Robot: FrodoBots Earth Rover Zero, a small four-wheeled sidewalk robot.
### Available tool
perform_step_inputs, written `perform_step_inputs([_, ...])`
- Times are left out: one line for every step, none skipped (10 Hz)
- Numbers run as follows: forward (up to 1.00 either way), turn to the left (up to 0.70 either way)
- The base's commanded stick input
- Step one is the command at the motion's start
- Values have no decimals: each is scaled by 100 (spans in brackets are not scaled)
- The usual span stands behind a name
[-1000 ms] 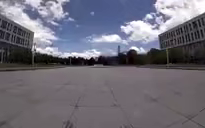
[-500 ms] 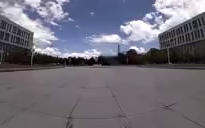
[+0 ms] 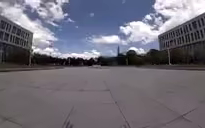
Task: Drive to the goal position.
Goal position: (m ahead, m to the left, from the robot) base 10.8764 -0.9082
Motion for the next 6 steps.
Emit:
perform_step_inputs([70, 0])
perform_step_inputs([70, 0])
perform_step_inputs([70, 0])
perform_step_inputs([70, 0])
perform_step_inputs([70, 0])
perform_step_inputs([70, 0])
